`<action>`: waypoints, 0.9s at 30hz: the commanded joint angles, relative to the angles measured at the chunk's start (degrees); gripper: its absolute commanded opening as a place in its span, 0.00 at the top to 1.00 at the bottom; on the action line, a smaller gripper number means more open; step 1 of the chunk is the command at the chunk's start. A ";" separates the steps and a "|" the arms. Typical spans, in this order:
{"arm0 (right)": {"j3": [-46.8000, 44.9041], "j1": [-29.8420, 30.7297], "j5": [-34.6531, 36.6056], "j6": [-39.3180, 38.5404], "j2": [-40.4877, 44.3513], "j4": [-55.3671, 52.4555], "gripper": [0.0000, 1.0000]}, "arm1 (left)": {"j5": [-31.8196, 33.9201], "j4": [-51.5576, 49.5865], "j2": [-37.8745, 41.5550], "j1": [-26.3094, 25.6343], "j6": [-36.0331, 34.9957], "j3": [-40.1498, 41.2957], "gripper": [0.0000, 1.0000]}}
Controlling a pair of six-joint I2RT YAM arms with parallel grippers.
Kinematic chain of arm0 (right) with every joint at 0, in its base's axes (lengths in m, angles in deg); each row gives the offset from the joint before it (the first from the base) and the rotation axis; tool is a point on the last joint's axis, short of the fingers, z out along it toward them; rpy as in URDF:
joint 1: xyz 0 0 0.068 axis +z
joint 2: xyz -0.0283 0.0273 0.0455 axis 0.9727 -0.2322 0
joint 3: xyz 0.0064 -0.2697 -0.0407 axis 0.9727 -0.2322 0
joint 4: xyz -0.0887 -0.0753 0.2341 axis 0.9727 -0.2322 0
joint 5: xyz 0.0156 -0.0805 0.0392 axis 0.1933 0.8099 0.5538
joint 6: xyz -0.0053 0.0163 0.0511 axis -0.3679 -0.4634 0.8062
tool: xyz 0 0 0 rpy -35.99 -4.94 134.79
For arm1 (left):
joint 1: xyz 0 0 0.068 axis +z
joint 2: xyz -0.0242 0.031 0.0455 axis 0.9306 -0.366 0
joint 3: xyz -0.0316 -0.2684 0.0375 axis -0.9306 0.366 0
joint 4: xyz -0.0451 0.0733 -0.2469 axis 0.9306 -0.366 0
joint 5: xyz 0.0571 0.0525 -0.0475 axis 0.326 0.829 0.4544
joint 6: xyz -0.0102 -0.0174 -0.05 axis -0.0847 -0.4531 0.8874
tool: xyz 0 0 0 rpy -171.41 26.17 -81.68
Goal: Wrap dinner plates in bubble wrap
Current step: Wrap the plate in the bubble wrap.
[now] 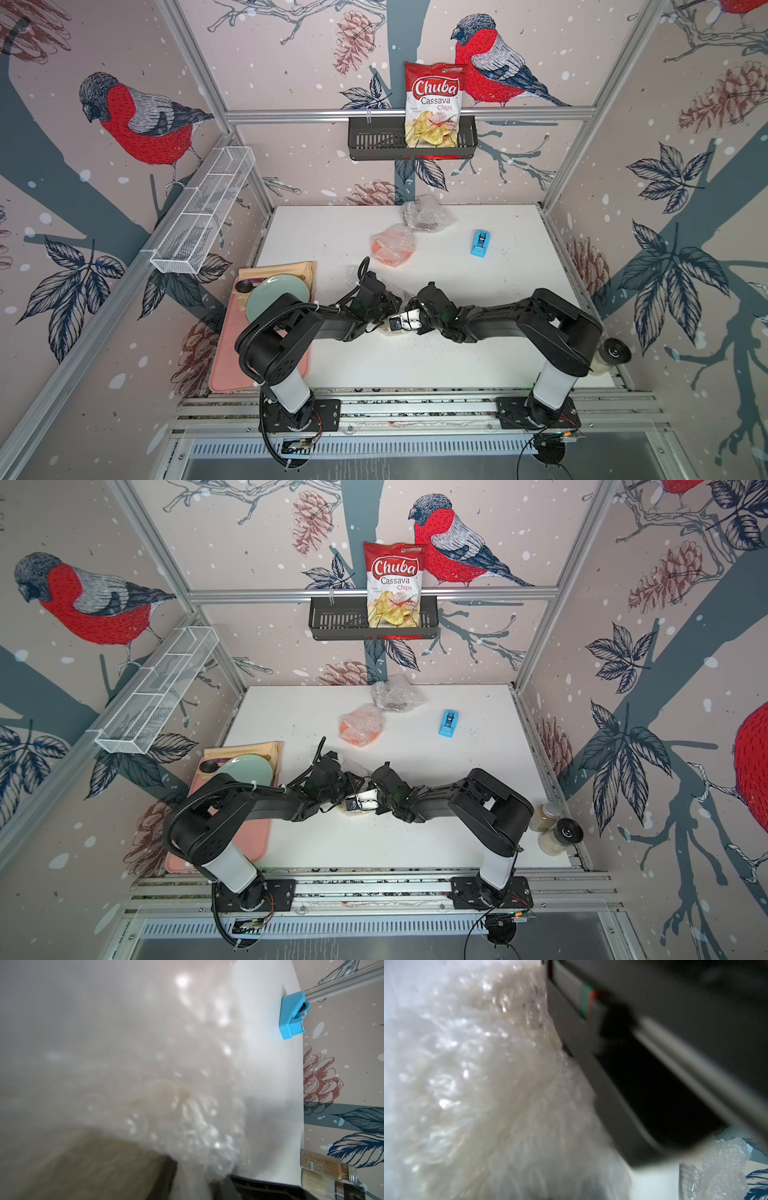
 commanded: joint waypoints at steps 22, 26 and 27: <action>-2.91 -17.20 -15.71 92.19 21.96 0.00 0.49 | -2.98 -3.96 -0.13 -0.37 1.00 3.46 1.00; 6.98 -14.17 -19.38 90.74 12.48 -11.13 0.88 | -2.61 -3.87 -0.13 -0.38 1.58 3.80 1.00; 8.16 -13.34 -21.24 90.06 10.88 -11.91 0.97 | -2.44 -3.74 -0.19 -0.38 1.79 3.94 1.00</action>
